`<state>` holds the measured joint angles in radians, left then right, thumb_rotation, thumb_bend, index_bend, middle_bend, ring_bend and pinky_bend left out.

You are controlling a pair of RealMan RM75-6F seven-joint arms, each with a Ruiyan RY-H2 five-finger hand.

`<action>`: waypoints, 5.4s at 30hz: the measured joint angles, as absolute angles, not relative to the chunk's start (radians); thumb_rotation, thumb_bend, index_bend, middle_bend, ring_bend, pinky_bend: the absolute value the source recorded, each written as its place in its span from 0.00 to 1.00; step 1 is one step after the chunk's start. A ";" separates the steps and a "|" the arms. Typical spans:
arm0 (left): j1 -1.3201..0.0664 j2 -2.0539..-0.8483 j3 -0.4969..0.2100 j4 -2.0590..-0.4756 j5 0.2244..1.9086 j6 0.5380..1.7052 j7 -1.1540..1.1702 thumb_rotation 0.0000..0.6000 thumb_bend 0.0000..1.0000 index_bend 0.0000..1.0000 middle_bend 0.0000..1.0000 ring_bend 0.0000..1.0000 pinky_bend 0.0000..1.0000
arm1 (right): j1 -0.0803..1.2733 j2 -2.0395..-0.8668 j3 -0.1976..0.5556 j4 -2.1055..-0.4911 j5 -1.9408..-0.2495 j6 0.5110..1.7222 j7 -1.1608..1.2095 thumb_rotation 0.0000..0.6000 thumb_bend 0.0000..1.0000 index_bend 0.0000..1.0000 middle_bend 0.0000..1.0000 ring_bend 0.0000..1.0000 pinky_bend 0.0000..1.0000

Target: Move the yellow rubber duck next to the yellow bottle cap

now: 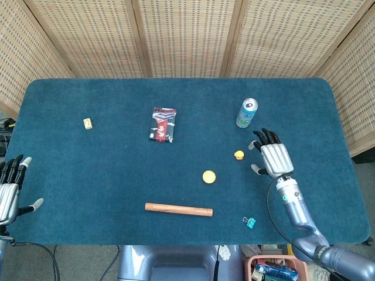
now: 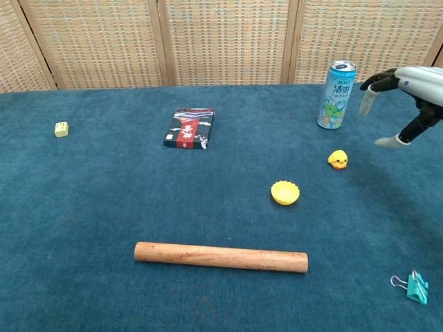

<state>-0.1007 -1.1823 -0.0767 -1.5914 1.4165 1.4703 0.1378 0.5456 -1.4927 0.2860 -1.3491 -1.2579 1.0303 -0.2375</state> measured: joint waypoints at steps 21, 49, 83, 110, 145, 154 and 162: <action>-0.114 -1.197 -0.086 -1.562 1.375 1.438 0.145 1.00 0.12 0.00 0.00 0.00 0.00 | 0.722 -1.679 0.299 -1.025 -1.097 0.825 -0.245 1.00 0.20 0.44 0.17 0.00 0.10; -0.112 -1.200 -0.080 -1.564 1.398 1.454 0.137 1.00 0.12 0.00 0.00 0.00 0.00 | 0.758 -1.727 0.269 -0.945 -1.046 0.786 -0.247 1.00 0.20 0.44 0.17 0.00 0.10; -0.115 -1.198 -0.066 -1.570 1.420 1.450 0.134 1.00 0.12 0.00 0.00 0.00 0.00 | 0.708 -1.636 0.228 -1.209 -1.076 0.931 -0.346 1.00 0.20 0.53 0.21 0.00 0.10; -0.113 -1.196 -0.057 -1.576 1.422 1.443 0.134 1.00 0.12 0.00 0.00 0.00 0.00 | 0.704 -1.664 0.194 -1.546 -0.993 1.061 -0.654 1.00 0.20 0.53 0.21 0.00 0.10; -0.118 -1.193 -0.065 -1.562 1.400 1.425 0.111 1.00 0.12 0.00 0.00 0.00 0.00 | 0.808 -1.736 0.212 -1.409 -0.892 0.994 -0.658 1.00 0.19 0.45 0.14 0.00 0.06; -0.115 -1.190 -0.063 -1.566 1.404 1.430 0.109 1.00 0.12 0.00 0.00 0.00 0.00 | 0.785 -1.665 0.207 -1.491 -0.917 1.057 -0.665 1.00 0.19 0.33 0.04 0.00 0.01; -0.112 -1.189 -0.060 -1.570 1.413 1.438 0.115 1.00 0.12 0.00 0.00 0.00 0.00 | 0.633 -1.474 0.132 -1.634 -1.062 1.217 -0.559 1.00 0.19 0.05 0.00 0.00 0.00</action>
